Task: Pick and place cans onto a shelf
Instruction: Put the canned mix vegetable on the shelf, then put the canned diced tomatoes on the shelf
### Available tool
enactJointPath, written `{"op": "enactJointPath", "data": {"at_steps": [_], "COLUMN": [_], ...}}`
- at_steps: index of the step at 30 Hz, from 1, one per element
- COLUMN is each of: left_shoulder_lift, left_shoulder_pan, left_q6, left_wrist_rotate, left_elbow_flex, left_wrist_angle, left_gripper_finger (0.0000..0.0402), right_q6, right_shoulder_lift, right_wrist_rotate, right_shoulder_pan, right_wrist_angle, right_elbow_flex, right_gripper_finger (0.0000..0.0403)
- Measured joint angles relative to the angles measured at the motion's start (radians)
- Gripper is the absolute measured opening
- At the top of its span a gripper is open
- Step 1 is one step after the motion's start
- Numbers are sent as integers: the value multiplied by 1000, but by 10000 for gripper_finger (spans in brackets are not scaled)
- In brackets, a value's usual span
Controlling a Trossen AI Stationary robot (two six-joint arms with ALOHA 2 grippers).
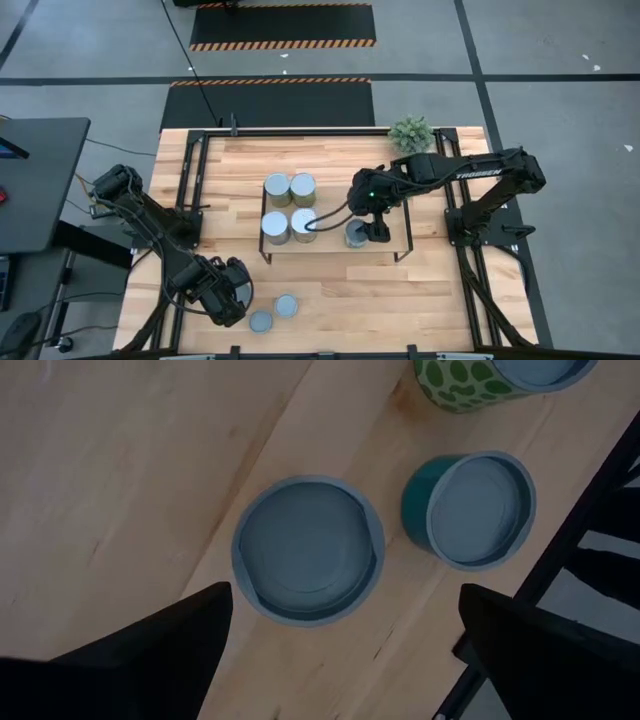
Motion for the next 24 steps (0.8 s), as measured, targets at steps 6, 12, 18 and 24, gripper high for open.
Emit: {"op": "enactJointPath", "data": {"at_steps": [6, 12, 18, 24], "left_shoulder_lift": [0, 0, 0, -1], "left_shoulder_pan": [0, 0, 0, -6], "left_q6": [6, 6, 44, 125], "left_wrist_rotate": [0, 14, 18, 26], "left_elbow_flex": [0, 0, 13, 57], "left_wrist_angle": [0, 0, 5, 3], "left_gripper_finger": [396, 396, 396, 396], "right_q6": [2, 3, 47, 80], "right_shoulder_lift": [-23, -50, -51, -52], "right_wrist_rotate": [46, 72, 81, 105], "right_shoulder_pan": [11, 6, 6, 6], "right_wrist_angle": [-59, -125, -109, -142], "right_elbow_flex": [-1, -3, 15, 138], "right_gripper_finger": [349, 349, 349, 349]}}
